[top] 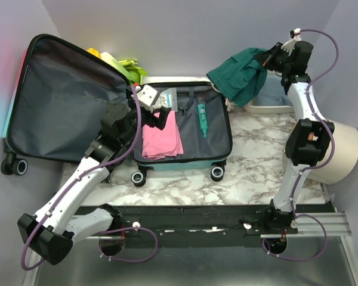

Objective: Open, take out, and arrange the luggage

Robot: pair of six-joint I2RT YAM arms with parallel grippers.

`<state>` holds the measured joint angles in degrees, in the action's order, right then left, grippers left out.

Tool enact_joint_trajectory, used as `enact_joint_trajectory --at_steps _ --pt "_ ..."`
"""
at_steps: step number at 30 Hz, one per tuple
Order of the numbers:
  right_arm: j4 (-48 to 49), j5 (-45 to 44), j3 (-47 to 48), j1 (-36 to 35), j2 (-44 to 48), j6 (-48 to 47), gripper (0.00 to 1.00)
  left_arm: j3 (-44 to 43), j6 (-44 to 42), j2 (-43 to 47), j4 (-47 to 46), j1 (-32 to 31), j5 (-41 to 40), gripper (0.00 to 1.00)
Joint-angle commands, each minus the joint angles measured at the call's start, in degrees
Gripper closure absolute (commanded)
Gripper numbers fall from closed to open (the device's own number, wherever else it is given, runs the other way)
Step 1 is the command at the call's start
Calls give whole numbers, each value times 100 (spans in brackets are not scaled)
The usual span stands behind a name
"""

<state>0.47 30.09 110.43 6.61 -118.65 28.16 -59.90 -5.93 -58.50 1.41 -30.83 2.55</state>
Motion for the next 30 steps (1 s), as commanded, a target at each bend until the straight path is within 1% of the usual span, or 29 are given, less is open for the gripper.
enact_joint_trajectory --at_steps 1,6,12,15,18,21,26,27,28,30 --pt "533 -99 233 340 -193 251 99 -92 110 -65 -115 7 -184 1" --pt "524 -196 268 604 -378 234 99 -118 136 -144 -115 7 -158 1" --pt "463 -30 672 912 -764 322 99 -154 207 -241 -115 7 -123 1" --pt "436 -11 699 982 -835 155 99 -162 224 -276 -238 7 -105 1" --pt "252 -161 795 1061 -896 -21 99 -198 259 -311 -246 7 -114 1" --pt "24 -108 910 1140 -1002 -65 99 -241 277 -346 -238 7 -105 1" --pt "-29 -433 690 1228 -932 -337 99 -233 321 -364 -246 7 -123 1" --pt "-29 -538 681 1246 -949 -346 97 -224 330 -364 -255 7 -149 1" --pt "-290 -539 690 1298 -976 -347 93 -215 338 -346 -238 7 -149 1" --pt "-363 -399 725 1360 -1063 -346 88 -198 330 -320 -229 7 -158 1"
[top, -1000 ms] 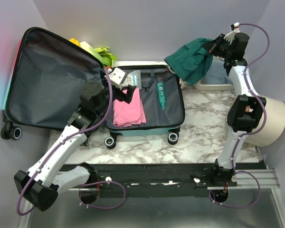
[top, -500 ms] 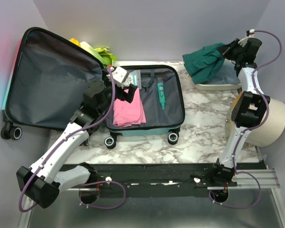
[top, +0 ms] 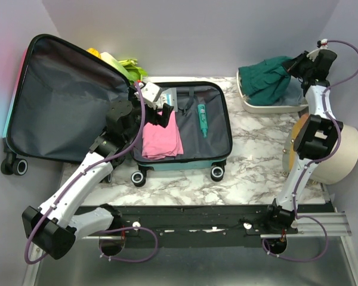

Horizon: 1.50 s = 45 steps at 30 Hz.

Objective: Open, take out, and arrange the luggage

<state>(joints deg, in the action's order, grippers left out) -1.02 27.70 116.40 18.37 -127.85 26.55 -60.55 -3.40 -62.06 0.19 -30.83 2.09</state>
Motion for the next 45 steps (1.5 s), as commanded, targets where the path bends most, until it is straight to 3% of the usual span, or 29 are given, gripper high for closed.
enact_joint_trajectory --at_steps 1,7,16,19,22,27,31,36,41,45 --pt "-345 -204 137 219 -161 -193 82 -106 76 62 -115 7 -112 1" --pt "-1232 -1029 322 246 -74 -1044 52 -193 50 177 -27 7 -402 1" --pt "-1787 -2735 629 237 366 -1652 22 -97 138 344 -27 7 -261 1" --pt "-1963 -3210 647 237 524 -1731 0 -62 155 397 -27 7 -253 1" --pt "-2008 -2807 507 237 752 -1749 0 -44 190 414 -27 7 -209 1" --pt "-1973 -709 410 106 885 -1793 0 9 278 371 -98 7 -68 1" --pt "-1973 -1309 523 -613 772 -2477 0 0 322 265 -124 7 11 1" --pt "-1981 -908 884 -659 69 -1741 0 17 612 186 -124 7 29 1" --pt "-2008 -1108 858 -651 -521 -1337 0 70 647 159 -89 7 46 1" --pt "-2332 -2415 815 -616 -706 -1011 0 123 674 168 -27 7 -68 1"
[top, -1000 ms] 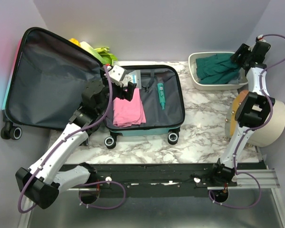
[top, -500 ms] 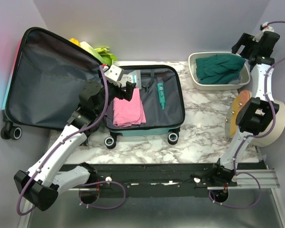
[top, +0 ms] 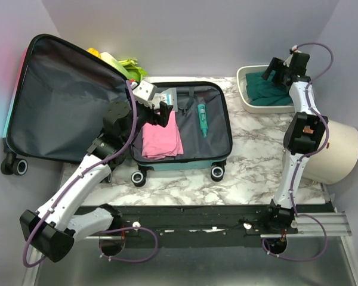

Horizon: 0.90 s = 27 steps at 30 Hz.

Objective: Open, take out, and arrange the luggage

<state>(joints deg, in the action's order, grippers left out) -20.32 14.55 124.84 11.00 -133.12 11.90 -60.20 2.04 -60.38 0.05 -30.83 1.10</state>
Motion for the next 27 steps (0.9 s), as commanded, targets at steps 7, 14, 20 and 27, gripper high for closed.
enact_joint_trajectory --at_steps 7,14,20,27 --pt "-121 -1237 -883 244 -169 796 0 369 226 132 -76 7 -66 1" --pt "-201 267 -829 710 -724 1464 0 439 235 263 -14 7 -66 1" --pt "221 303 -1111 710 -277 1079 0 448 314 290 -14 7 -198 1" --pt "265 1339 -741 579 698 226 0 325 674 281 275 7 -338 1"
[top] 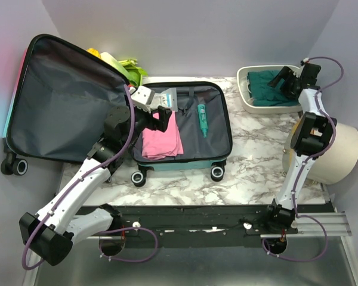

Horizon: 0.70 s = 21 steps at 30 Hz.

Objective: Open, take out, and arrange the luggage

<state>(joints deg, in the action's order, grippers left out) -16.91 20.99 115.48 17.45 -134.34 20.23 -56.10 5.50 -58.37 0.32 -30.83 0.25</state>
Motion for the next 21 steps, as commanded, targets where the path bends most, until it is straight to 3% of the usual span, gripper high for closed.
enact_joint_trajectory --at_steps 1,6,10,11,12,13,16,17,18,21 --pt "-24 756 107 -180 1161 -695 0 -112 381 80 337 7 -341 1" --pt "301 178 -946 -751 2683 -1521 0 -77 811 1 425 7 -482 1" --pt "1229 -1758 -2404 -1751 4256 -2645 0 -68 1137 -52 819 7 -859 1" --pt "1495 -1896 -2808 -1972 4528 -2621 0 -16 1181 -8 873 7 -938 1" --pt "1732 -1636 -3456 -1991 5044 -2394 0 45 1208 44 882 15 -1070 1" --pt "2291 -529 -3810 -1965 5224 -2105 0 116 1286 149 891 24 -1123 1" --pt "2972 1250 -4534 -2000 5471 -613 0 388 1401 343 882 77 -1176 1" --pt "2904 1484 -4552 -2087 5428 114 0 528 1506 361 882 94 -1246 1" --pt "2669 1547 -4535 -2210 5410 226 0 590 1620 353 900 129 -1334 1" --pt "2437 672 -4850 -3140 5445 157 0 696 2025 177 1084 480 -1309 1"
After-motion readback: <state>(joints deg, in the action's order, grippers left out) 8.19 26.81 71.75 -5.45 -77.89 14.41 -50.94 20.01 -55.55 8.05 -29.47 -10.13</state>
